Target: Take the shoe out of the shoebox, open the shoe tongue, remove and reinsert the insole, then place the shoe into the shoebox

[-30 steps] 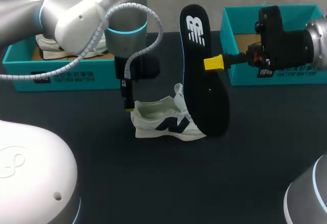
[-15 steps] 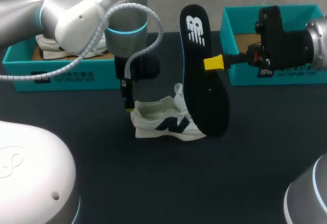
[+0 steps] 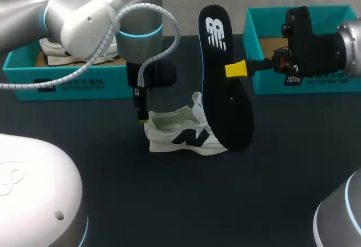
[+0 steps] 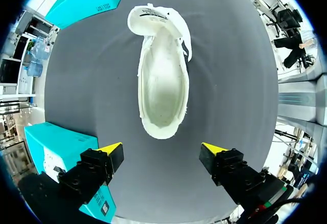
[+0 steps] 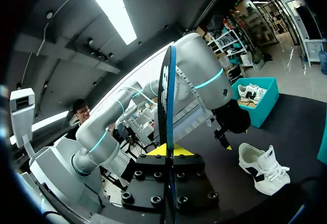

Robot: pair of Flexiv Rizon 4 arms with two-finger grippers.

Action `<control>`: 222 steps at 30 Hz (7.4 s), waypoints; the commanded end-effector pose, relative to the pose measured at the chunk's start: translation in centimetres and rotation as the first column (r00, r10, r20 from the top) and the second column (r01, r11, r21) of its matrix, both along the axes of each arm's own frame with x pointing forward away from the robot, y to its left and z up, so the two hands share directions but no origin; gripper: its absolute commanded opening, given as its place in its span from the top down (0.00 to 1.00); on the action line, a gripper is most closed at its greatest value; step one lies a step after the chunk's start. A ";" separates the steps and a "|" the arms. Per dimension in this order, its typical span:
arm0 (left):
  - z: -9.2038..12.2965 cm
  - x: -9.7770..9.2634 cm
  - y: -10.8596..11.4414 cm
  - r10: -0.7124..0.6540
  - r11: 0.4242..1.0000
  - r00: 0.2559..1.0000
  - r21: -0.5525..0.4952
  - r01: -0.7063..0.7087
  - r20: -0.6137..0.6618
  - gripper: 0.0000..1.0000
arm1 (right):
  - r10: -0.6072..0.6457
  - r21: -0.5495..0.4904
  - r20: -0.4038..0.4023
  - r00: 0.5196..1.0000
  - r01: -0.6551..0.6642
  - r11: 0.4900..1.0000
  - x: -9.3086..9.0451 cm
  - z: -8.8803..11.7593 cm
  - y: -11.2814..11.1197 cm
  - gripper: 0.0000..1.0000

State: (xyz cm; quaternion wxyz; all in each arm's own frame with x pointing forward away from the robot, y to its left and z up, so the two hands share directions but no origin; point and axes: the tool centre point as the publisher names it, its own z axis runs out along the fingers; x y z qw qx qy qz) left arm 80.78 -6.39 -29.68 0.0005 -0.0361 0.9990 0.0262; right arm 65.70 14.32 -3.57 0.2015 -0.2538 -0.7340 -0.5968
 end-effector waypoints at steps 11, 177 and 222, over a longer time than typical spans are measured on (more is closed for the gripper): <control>0.1 1.1 -1.5 -0.040 0.999 0.999 -0.016 0.040 0.017 0.00 | 0.001 -0.002 -0.001 1.000 -0.001 1.000 0.1 -0.1 0.1 1.00; -3.5 7.5 -16.0 -0.876 -0.171 -0.275 -0.279 0.945 -0.395 1.00 | 0.001 -0.002 -0.001 1.000 -0.001 1.000 0.1 -0.1 0.1 1.00; -4.1 7.2 -20.0 -0.973 -0.029 -0.081 -0.230 0.973 -0.218 0.00 | 0.001 -0.002 -0.001 1.000 -0.001 1.000 0.1 -0.1 0.1 1.00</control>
